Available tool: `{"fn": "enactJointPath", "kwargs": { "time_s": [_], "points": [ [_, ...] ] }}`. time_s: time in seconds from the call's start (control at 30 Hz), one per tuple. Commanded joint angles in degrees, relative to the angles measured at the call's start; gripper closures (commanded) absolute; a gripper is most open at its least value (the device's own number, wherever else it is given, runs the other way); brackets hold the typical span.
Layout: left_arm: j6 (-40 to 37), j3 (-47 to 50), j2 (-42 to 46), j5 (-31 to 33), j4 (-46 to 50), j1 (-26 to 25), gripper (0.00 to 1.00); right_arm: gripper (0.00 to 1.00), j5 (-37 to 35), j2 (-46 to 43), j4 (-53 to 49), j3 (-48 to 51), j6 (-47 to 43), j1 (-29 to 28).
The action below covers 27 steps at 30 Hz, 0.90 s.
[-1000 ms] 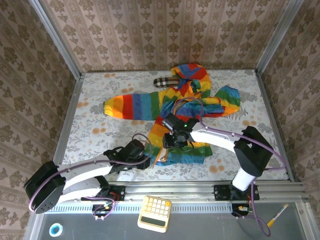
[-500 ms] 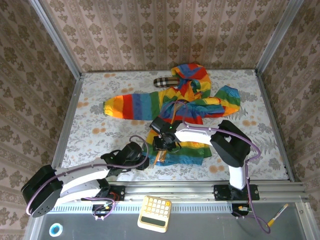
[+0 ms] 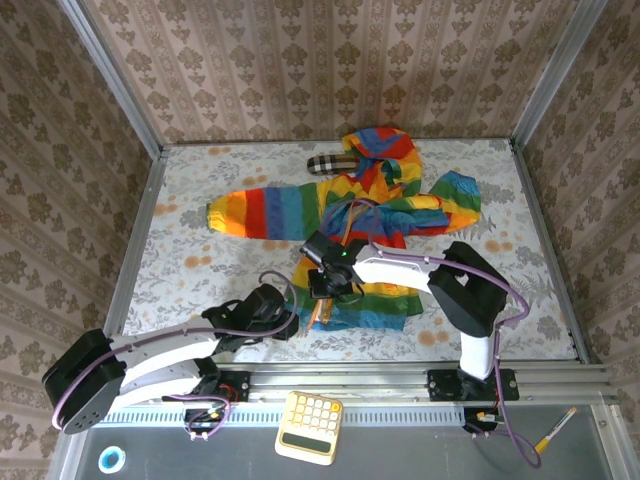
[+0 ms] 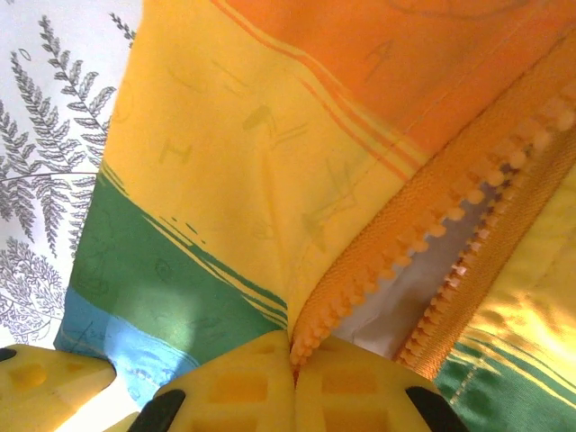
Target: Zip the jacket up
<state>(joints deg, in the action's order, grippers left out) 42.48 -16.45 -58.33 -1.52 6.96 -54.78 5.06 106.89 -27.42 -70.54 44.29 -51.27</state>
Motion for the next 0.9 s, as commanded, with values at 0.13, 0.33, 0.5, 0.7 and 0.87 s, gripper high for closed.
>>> {"fn": "enactJointPath", "kwargs": {
  "time_s": [0.13, 0.33, 0.5, 0.7, 0.87],
  "points": [
    [-0.8, -5.9, 5.3, -2.6, 6.8, -0.7, 0.65, 0.99, -1.4, -6.3, -6.2, -0.4, -5.6, 2.0],
    [-2.5, -12.0, 4.9, -6.1, 6.7, 0.1, 0.59, 0.96, 0.8, -8.6, -8.6, 1.4, -9.4, 5.6],
    [-5.8, -16.3, -4.9, -7.1, 3.5, 0.0, 0.59, 0.86, 3.2, -9.4, -5.8, 5.4, -10.5, 10.4],
    [-10.7, -20.9, -18.5, -6.5, 2.6, -3.0, 0.59, 0.66, 5.2, -11.9, -3.9, 8.2, -12.1, 11.7],
    [-15.1, -23.6, -22.7, -4.0, 2.5, -6.9, 0.59, 0.65, 6.0, -15.1, -3.6, 11.4, -11.8, 12.0]
  ]
}}
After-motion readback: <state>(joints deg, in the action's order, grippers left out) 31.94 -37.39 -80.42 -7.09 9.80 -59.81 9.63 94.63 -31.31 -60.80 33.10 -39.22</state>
